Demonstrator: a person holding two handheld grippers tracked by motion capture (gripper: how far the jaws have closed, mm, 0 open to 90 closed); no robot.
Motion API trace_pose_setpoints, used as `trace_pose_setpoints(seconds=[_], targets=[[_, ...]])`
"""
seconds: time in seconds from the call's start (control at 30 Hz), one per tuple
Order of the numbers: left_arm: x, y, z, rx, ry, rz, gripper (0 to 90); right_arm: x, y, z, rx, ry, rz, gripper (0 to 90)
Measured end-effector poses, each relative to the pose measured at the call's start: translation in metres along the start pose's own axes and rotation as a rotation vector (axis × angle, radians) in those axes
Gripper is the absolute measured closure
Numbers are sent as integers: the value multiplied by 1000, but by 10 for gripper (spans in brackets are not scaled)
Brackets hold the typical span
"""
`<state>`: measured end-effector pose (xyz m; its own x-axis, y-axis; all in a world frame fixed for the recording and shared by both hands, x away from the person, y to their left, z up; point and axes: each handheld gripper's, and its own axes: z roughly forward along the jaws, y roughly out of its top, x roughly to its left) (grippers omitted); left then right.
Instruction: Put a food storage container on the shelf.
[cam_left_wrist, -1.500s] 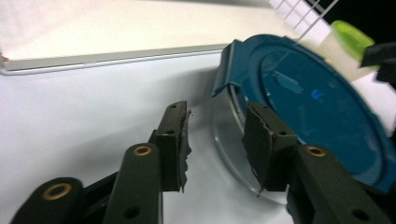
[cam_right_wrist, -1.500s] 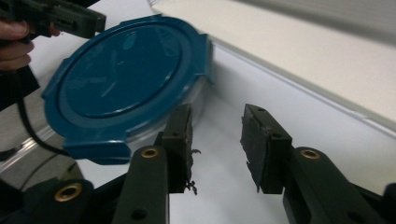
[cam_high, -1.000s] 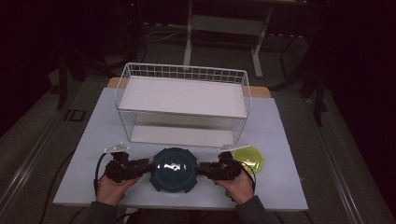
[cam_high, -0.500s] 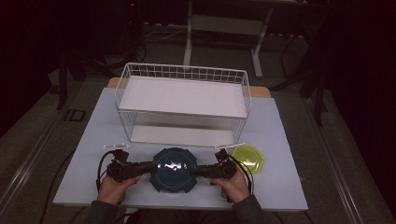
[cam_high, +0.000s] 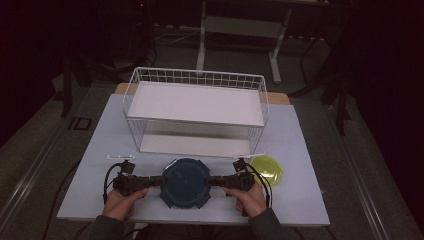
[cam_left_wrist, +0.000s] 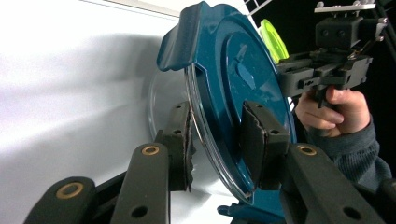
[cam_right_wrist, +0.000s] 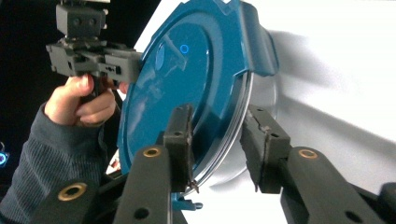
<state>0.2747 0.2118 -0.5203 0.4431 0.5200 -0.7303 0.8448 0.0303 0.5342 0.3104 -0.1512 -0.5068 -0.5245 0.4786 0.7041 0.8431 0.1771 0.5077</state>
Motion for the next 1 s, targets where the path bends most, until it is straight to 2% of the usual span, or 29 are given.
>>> trace_pose_setpoints(seconds=[0.17,0.3,0.47,0.6,0.73,0.8,1.0], targets=[[-12,3,-2,7,50,38,673,3,-1,-3,-17,-7,-7,684],[-25,6,-3,7,101,86,692,8,-1,-7,-31,-25,-25,710],[-37,5,-5,-19,135,127,721,10,-2,-11,-56,-37,-33,740],[-44,6,-8,-37,162,160,749,13,-2,-13,-60,-50,-58,747],[-46,7,-7,-49,176,178,751,13,-3,-12,-70,-53,-68,747],[-48,7,-7,-56,179,187,751,14,-3,-13,-79,-59,-88,747],[-58,12,-12,-85,183,209,752,22,3,-20,-108,-62,-123,746]])
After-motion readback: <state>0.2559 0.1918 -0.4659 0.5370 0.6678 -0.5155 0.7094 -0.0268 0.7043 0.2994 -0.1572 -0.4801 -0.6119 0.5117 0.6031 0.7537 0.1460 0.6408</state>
